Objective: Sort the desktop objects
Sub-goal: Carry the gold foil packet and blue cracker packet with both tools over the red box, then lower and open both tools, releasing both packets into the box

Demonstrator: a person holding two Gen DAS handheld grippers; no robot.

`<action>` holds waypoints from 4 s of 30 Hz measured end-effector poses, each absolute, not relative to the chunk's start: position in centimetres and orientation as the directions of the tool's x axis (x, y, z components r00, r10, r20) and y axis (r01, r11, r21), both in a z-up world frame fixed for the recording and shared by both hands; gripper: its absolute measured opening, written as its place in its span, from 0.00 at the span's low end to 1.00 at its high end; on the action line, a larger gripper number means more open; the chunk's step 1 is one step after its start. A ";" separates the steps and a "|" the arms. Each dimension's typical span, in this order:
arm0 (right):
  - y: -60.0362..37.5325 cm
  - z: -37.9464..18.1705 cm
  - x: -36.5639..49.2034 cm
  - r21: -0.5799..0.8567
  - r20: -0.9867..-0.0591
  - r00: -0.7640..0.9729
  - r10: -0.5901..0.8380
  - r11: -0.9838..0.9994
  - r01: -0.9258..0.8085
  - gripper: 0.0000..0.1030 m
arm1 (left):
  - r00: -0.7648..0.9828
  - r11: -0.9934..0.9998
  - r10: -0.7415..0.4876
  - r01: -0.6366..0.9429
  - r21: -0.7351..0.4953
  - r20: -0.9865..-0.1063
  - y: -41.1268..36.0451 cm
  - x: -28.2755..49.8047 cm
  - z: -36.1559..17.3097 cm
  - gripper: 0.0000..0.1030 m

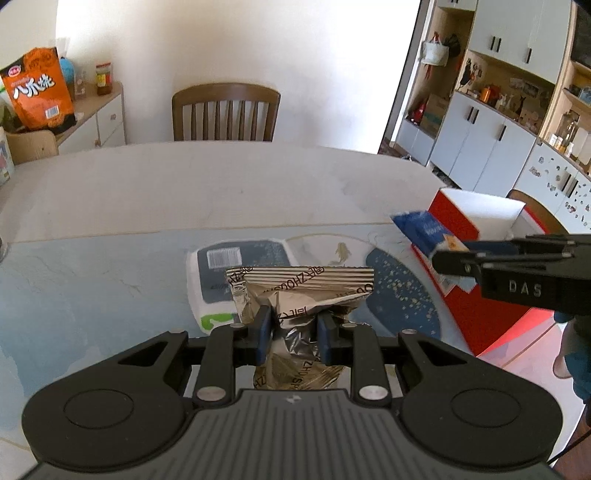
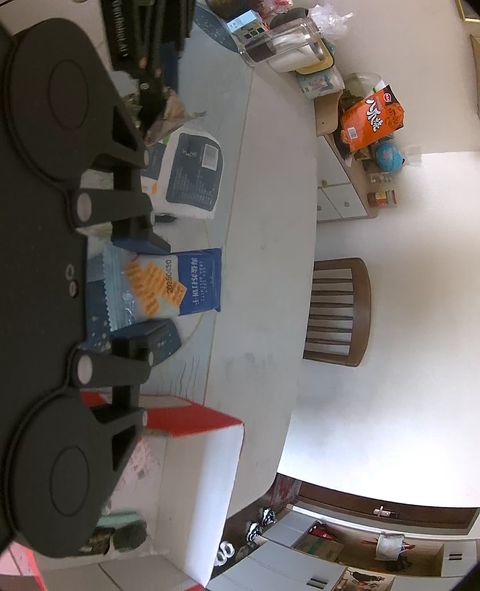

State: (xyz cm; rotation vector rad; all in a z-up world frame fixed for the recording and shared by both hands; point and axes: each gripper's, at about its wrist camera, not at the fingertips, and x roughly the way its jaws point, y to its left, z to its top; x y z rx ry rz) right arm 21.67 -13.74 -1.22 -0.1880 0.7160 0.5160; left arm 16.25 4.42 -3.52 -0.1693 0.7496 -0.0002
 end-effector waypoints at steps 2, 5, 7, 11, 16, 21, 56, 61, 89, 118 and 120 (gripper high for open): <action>-14.3 -0.8 21.4 0.011 -0.669 0.638 0.381 0.863 -0.504 0.37 | 0.736 0.986 -0.065 -0.054 -0.155 -0.674 4.2 16.1 -2.9 0.23; -15.3 0.0 20.9 0.014 -0.667 0.643 0.377 0.869 -0.495 0.37 | 0.741 0.986 -0.075 -0.044 -0.160 -0.667 3.6 16.0 -2.0 0.23; -16.1 0.4 20.7 0.014 -0.668 0.643 0.375 0.870 -0.493 0.37 | 0.744 0.986 -0.085 -0.034 -0.165 -0.662 3.1 16.0 -1.3 0.23; -17.6 1.2 20.2 0.007 -0.665 0.651 0.367 0.874 -0.485 0.37 | 0.753 0.986 -0.098 -0.016 -0.167 -0.651 1.9 16.2 -0.2 0.23; -19.6 1.7 20.2 0.007 -0.664 0.656 0.359 0.881 -0.474 0.37 | 0.758 0.986 -0.113 0.006 -0.166 -0.642 0.1 16.6 0.5 0.23; -21.6 2.1 20.3 0.013 -0.656 0.664 0.359 0.885 -0.466 0.37 | 0.763 0.986 -0.120 0.020 -0.163 -0.635 -1.7 17.2 1.1 0.23; -35.2 0.6 24.7 -0.016 -0.681 0.689 0.248 0.935 -0.353 0.37 | 0.692 0.957 -0.287 0.232 -0.172 -0.662 -18.2 27.3 1.5 0.23; -35.4 -0.4 25.8 -0.032 -0.694 0.680 0.236 0.933 -0.357 0.37 | 0.684 0.954 -0.284 0.275 -0.123 -0.672 -20.0 28.8 1.3 0.23; -36.8 -5.9 29.4 -0.142 -0.768 0.627 0.132 0.919 -0.368 0.36 | 0.538 0.907 -0.165 0.413 0.088 -0.826 -25.0 32.2 -5.4 0.23; -37.4 -6.1 29.6 -0.117 -0.768 0.624 0.144 0.926 -0.358 0.49 | 0.509 0.886 -0.132 0.445 0.129 -0.851 -25.9 31.9 -5.8 0.29; -37.6 -5.8 29.4 -0.115 -0.765 0.627 0.145 0.928 -0.355 0.49 | 0.514 0.885 -0.135 0.447 0.130 -0.847 -25.9 31.6 -5.5 0.29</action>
